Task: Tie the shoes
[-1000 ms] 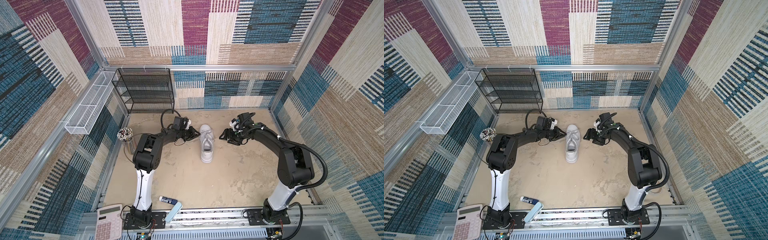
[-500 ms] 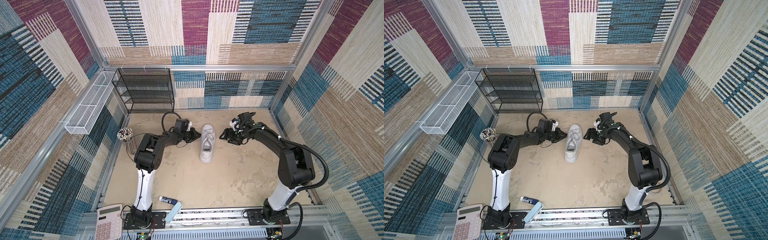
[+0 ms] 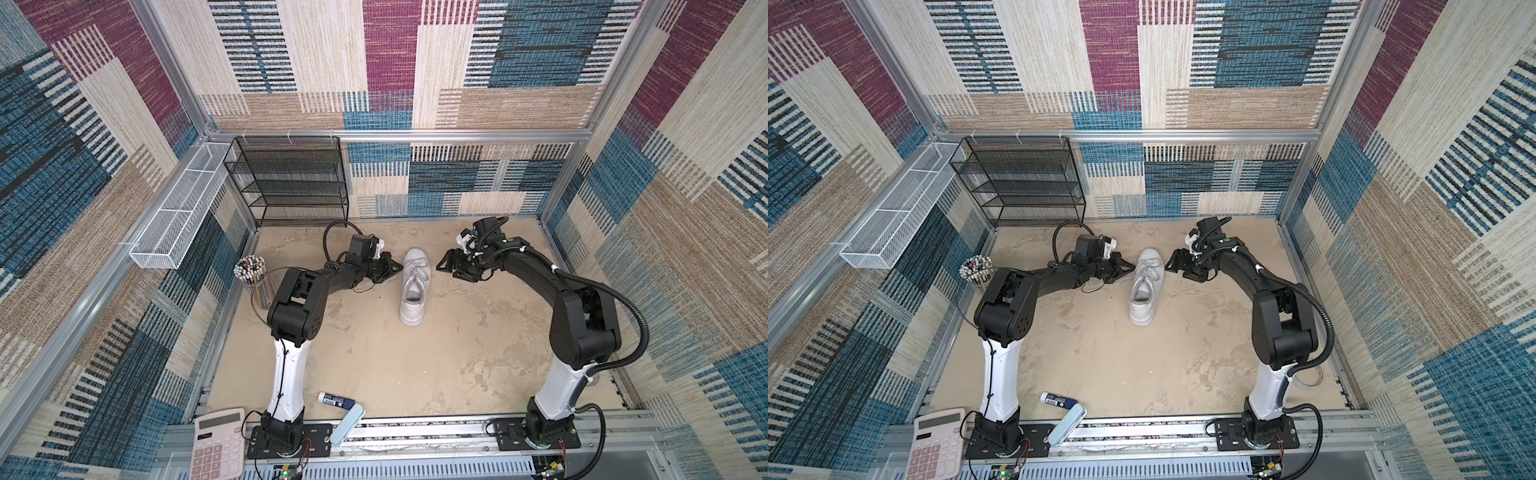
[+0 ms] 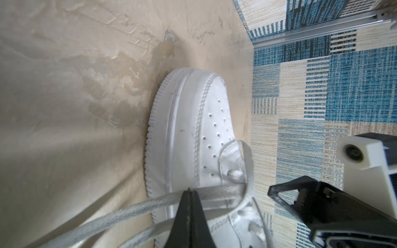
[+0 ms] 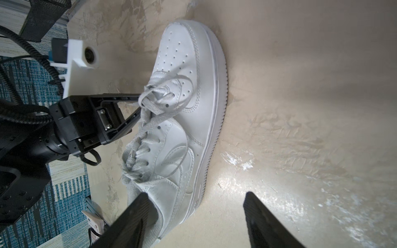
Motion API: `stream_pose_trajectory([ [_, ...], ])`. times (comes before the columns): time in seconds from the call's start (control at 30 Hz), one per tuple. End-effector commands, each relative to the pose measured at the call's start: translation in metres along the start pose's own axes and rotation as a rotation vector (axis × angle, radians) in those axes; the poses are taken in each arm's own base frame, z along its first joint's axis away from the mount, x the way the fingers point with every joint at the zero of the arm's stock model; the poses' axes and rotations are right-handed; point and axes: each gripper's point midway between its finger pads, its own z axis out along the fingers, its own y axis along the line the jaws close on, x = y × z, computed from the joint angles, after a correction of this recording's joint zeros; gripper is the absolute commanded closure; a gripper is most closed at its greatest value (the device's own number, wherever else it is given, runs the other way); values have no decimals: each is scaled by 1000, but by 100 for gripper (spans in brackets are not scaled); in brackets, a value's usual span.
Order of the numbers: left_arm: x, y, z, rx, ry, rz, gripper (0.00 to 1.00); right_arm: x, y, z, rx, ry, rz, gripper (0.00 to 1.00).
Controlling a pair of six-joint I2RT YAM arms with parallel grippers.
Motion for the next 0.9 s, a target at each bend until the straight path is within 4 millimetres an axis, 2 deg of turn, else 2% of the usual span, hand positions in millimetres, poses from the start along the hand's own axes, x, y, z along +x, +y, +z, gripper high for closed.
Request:
stream_pose_trajectory([
  [0.0,-9,-9,-6,8,-29,36,100,0,1,1,-9,4,-9,28],
  [0.43,-17,-19,-17,-14,-34,72,100,-11,7,5,-37,-8,-10,28],
  [0.87,-15,-47,-25,24,26,136,100,-17,13,16,-92,-12,8,28],
])
